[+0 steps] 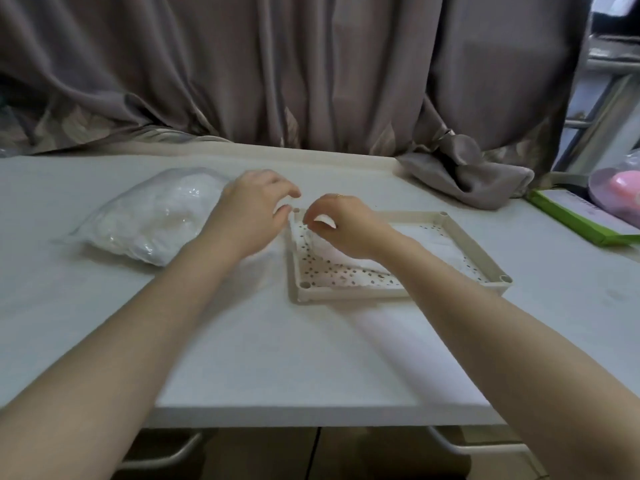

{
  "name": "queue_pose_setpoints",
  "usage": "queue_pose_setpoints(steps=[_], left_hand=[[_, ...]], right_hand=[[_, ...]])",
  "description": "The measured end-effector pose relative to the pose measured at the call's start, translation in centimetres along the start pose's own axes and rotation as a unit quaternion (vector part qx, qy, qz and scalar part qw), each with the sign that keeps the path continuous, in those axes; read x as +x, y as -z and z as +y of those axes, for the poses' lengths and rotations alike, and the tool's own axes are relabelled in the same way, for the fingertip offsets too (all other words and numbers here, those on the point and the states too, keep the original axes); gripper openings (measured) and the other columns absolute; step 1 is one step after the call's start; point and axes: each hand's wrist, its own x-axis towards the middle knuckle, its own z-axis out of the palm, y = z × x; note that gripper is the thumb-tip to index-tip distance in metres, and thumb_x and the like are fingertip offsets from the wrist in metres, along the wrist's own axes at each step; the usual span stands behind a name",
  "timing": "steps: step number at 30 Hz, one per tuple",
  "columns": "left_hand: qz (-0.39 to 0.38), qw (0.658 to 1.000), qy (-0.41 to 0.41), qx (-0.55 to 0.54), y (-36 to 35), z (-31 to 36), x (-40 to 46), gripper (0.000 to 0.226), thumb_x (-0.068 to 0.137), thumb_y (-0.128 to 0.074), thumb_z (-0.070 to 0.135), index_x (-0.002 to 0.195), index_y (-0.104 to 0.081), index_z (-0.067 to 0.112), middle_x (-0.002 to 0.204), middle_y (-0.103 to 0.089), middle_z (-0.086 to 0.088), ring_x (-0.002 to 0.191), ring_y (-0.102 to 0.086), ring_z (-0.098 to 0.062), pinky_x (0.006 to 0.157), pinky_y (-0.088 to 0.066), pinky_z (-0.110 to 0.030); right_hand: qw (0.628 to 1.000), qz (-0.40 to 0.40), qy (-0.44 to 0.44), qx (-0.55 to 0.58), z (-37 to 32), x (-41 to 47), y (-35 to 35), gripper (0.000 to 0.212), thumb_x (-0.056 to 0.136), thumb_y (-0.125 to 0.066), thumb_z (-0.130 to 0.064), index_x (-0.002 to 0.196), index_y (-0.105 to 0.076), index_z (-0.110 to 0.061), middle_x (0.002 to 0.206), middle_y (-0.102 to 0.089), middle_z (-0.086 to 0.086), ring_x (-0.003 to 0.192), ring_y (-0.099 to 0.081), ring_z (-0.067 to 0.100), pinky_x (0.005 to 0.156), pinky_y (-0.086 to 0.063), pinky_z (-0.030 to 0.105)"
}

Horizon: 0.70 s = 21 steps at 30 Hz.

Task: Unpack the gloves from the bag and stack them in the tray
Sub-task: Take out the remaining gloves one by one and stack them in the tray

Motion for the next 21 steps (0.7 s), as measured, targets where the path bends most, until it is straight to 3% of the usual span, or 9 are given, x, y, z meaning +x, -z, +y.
queue_pose_setpoints(steps=[2, 5, 7, 9, 10, 13, 16, 19, 21], left_hand=[[-0.029, 0.993, 0.077, 0.090, 0.9, -2.7, -0.7, 0.020, 0.088, -0.059, 0.023, 0.105, -0.068, 0.025, 0.151, -0.029, -0.004, 0.140, -0.017, -0.030, 0.112, -0.012, -0.039], [-0.096, 0.972, 0.184, 0.108, 0.4, -5.7, -1.7, 0.035, 0.087, -0.061, 0.029, 0.121, -0.058, 0.031, 0.158, -0.001, -0.004, 0.143, -0.001, -0.030, 0.115, -0.002, -0.041], [-0.117, 0.971, 0.183, 0.101, -0.4, -6.9, -2.2, 0.058, 0.085, -0.062, 0.035, 0.138, -0.040, 0.029, 0.158, -0.003, -0.003, 0.144, -0.004, -0.026, 0.115, -0.003, -0.039], [-0.124, 0.973, 0.160, 0.110, -1.1, -7.3, -2.2, 0.074, 0.082, -0.064, 0.040, 0.145, -0.027, 0.027, 0.158, -0.006, -0.001, 0.144, -0.010, -0.023, 0.114, -0.004, -0.038], [-0.123, 0.974, 0.153, 0.110, -1.3, -7.4, -2.1, 0.076, 0.081, -0.064, 0.041, 0.145, -0.025, 0.027, 0.158, -0.006, 0.000, 0.143, -0.012, -0.023, 0.114, -0.004, -0.038], [-0.128, 0.974, 0.145, 0.114, -1.8, -7.8, -1.9, 0.069, 0.083, -0.061, 0.040, 0.143, -0.028, 0.037, 0.158, -0.001, 0.001, 0.142, -0.012, -0.023, 0.114, -0.002, -0.038], [-0.159, 0.970, 0.129, 0.133, -2.3, -7.9, -1.9, 0.059, 0.087, -0.052, 0.039, 0.140, -0.027, 0.048, 0.158, 0.009, 0.002, 0.144, -0.002, -0.023, 0.114, 0.005, -0.043], [-0.164, 0.967, 0.139, 0.139, -2.6, -8.2, -2.1, 0.050, 0.089, -0.050, 0.042, 0.138, -0.037, 0.042, 0.158, 0.010, 0.000, 0.144, 0.003, -0.023, 0.114, 0.008, -0.044], [-0.142, 0.968, 0.150, 0.143, -2.7, -8.3, -2.1, 0.046, 0.089, -0.051, 0.042, 0.134, -0.045, 0.035, 0.158, 0.006, -0.003, 0.144, 0.000, -0.023, 0.114, 0.008, -0.041]], right_hand=[[1.000, -0.007, 0.018, -0.002, -2.1, 2.2, -1.8, 0.025, 0.095, -0.046, -0.011, 0.109, -0.067, -0.011, 0.118, -0.062, 0.005, 0.109, -0.055, 0.021, 0.087, -0.035, 0.020], [0.999, -0.037, 0.010, -0.019, -3.6, 5.3, -4.5, 0.029, 0.092, -0.046, -0.002, 0.112, -0.067, -0.008, 0.125, -0.059, 0.007, 0.118, -0.051, 0.023, 0.097, -0.037, 0.026], [0.996, -0.070, -0.040, -0.037, -3.8, 7.1, -6.1, 0.027, 0.092, -0.043, -0.001, 0.109, -0.063, -0.005, 0.123, -0.058, 0.011, 0.117, -0.051, 0.028, 0.092, -0.041, 0.032], [0.990, -0.087, -0.094, -0.063, -4.1, 8.3, -6.9, 0.019, 0.091, -0.040, 0.001, 0.078, -0.051, -0.005, 0.103, -0.060, 0.015, 0.104, -0.053, 0.031, 0.071, -0.042, 0.032], [0.987, -0.089, -0.109, -0.076, -4.2, 8.8, -7.2, 0.022, 0.092, -0.040, 0.000, 0.071, -0.044, -0.008, 0.098, -0.060, 0.014, 0.101, -0.053, 0.031, 0.068, -0.041, 0.032], [0.984, -0.105, -0.114, -0.086, -4.8, 10.0, -8.0, 0.016, 0.094, -0.043, -0.007, 0.094, -0.058, -0.003, 0.108, -0.062, 0.013, 0.105, -0.055, 0.030, 0.076, -0.042, 0.029], [0.985, -0.086, -0.139, -0.060, -4.6, 10.1, -9.0, 0.026, 0.094, -0.045, -0.013, 0.069, -0.046, -0.009, 0.088, -0.059, 0.013, 0.084, -0.052, 0.028, 0.060, -0.036, 0.029], [0.990, -0.043, -0.136, -0.016, -4.3, 9.7, -8.7, 0.017, 0.093, -0.049, -0.016, 0.093, -0.060, -0.004, 0.103, -0.062, 0.015, 0.095, -0.056, 0.030, 0.068, -0.038, 0.028], [0.987, -0.034, -0.153, 0.035, -4.2, 9.3, -7.4, 0.014, 0.090, -0.049, -0.010, 0.095, -0.062, -0.006, 0.094, -0.063, 0.011, 0.088, -0.052, 0.025, 0.066, -0.036, 0.027]])
